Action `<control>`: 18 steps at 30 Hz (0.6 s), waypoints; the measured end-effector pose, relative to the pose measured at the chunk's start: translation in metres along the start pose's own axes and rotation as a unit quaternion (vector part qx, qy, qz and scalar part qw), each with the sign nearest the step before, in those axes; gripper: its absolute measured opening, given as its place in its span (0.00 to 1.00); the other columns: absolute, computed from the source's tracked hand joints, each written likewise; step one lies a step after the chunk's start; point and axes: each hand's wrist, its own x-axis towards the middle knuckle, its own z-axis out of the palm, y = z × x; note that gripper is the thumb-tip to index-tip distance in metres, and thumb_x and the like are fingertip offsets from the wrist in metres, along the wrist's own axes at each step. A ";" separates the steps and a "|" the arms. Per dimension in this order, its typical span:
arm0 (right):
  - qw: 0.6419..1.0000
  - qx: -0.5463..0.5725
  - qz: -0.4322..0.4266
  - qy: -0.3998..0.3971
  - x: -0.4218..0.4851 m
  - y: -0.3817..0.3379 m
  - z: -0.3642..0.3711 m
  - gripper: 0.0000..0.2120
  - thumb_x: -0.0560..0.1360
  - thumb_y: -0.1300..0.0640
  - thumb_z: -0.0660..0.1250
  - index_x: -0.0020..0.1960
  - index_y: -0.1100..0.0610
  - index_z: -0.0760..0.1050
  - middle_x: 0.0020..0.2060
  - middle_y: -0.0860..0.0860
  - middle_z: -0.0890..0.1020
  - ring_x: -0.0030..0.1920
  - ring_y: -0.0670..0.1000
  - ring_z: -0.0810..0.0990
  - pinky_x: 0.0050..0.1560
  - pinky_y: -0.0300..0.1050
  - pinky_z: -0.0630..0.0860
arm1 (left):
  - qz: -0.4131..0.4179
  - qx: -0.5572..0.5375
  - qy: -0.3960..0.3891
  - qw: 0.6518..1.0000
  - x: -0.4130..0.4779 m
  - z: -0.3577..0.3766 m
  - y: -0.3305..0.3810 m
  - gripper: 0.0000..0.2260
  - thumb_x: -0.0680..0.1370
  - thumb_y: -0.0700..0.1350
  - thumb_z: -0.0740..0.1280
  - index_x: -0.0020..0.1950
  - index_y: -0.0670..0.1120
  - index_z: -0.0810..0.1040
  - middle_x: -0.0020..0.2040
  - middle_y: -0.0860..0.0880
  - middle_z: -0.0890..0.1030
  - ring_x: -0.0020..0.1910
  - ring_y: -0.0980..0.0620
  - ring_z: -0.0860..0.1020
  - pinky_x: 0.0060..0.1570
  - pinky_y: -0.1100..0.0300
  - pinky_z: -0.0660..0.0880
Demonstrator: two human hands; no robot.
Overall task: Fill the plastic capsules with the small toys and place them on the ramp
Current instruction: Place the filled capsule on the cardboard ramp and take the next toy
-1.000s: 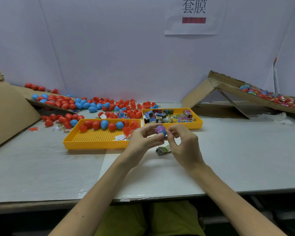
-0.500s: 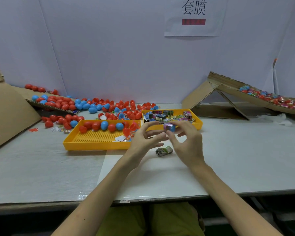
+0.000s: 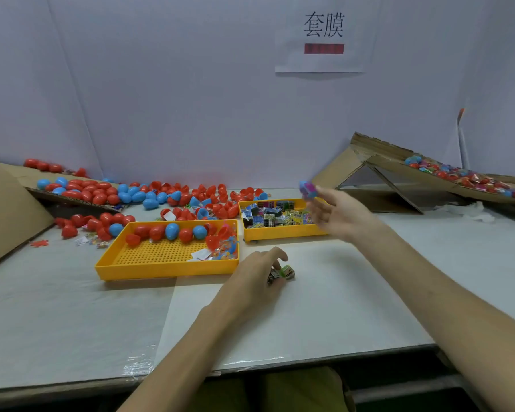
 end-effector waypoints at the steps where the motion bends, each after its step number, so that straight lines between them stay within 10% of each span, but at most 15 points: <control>1: 0.998 0.044 -0.038 0.017 0.009 -0.027 0.000 0.12 0.81 0.53 0.63 0.61 0.59 0.76 0.45 0.52 0.83 0.38 0.46 0.83 0.38 0.38 0.75 | 0.001 0.000 -0.002 1.000 0.001 0.000 0.000 0.15 0.78 0.41 0.68 0.64 0.50 0.73 0.54 0.51 0.81 0.47 0.54 0.74 0.49 0.58 0.75; 7: 0.980 0.094 -0.082 0.156 0.030 -0.060 -0.014 0.19 0.84 0.55 0.52 0.74 0.60 0.63 0.56 0.60 0.82 0.48 0.56 0.85 0.39 0.42 0.75 | 0.002 0.002 0.001 1.000 0.001 0.001 -0.001 0.14 0.78 0.42 0.69 0.62 0.52 0.73 0.52 0.54 0.79 0.47 0.57 0.74 0.42 0.73 0.67; 12: 0.981 -0.182 -0.014 0.073 0.006 0.041 -0.012 0.10 0.81 0.60 0.60 0.56 0.60 0.79 0.40 0.53 0.83 0.33 0.49 0.79 0.32 0.39 0.71 | -0.017 -0.004 0.013 1.000 0.000 -0.001 0.002 0.15 0.77 0.45 0.69 0.62 0.52 0.74 0.50 0.53 0.77 0.48 0.56 0.75 0.44 0.73 0.68; 18: 0.861 -0.492 -0.090 -0.092 -0.022 0.071 -0.015 0.05 0.76 0.50 0.71 0.48 0.51 0.82 0.33 0.48 0.83 0.29 0.42 0.77 0.29 0.34 0.71 | -0.043 -0.031 0.009 0.999 0.003 -0.005 0.006 0.19 0.75 0.42 0.72 0.64 0.49 0.72 0.47 0.52 0.78 0.43 0.56 0.76 0.40 0.70 0.71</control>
